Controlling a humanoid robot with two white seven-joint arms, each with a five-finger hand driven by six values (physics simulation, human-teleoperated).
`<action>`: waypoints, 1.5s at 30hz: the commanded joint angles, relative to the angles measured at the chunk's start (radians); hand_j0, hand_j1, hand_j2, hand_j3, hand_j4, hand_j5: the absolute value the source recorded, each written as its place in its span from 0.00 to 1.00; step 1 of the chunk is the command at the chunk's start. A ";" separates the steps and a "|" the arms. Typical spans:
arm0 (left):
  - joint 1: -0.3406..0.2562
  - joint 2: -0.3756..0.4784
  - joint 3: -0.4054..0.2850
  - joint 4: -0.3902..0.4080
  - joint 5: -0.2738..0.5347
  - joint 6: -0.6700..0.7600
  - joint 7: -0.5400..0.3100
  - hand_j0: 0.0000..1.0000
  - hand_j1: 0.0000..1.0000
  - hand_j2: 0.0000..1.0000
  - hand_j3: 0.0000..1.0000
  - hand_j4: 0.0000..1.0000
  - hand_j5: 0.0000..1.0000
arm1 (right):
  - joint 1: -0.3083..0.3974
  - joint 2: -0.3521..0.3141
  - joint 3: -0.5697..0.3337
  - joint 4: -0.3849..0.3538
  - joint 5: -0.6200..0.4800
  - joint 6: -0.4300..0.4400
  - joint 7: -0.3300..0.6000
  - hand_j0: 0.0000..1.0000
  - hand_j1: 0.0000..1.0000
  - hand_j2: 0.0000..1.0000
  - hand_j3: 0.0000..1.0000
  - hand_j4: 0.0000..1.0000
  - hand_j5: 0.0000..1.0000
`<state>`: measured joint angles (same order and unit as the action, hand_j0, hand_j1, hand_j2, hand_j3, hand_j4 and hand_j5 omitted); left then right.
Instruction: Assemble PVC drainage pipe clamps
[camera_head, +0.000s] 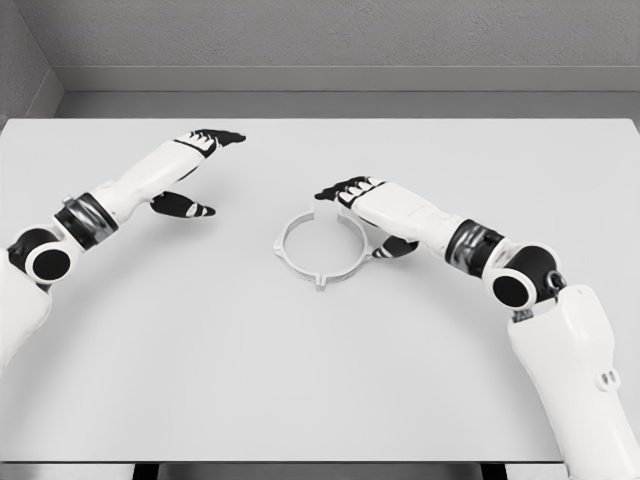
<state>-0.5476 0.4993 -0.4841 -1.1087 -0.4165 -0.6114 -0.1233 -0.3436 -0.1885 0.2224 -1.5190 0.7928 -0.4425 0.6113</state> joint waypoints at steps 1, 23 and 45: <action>-0.002 0.001 0.001 0.000 0.007 0.001 0.001 1.00 1.00 1.00 1.00 1.00 1.00 | 0.000 0.006 0.002 0.000 0.000 0.002 0.000 1.00 1.00 1.00 1.00 1.00 1.00; 0.005 -0.001 -0.001 0.000 0.007 0.001 0.001 1.00 1.00 1.00 1.00 1.00 1.00 | -0.035 0.003 -0.011 0.075 0.009 0.025 0.000 1.00 1.00 1.00 1.00 1.00 1.00; 0.006 -0.001 -0.002 -0.010 0.008 0.001 0.004 1.00 1.00 1.00 1.00 1.00 1.00 | -0.034 0.027 0.000 0.092 0.028 0.027 0.000 1.00 1.00 1.00 1.00 1.00 1.00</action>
<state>-0.5415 0.4980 -0.4872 -1.1179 -0.4149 -0.6114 -0.1203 -0.3774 -0.1638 0.2210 -1.4268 0.8257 -0.4176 0.6103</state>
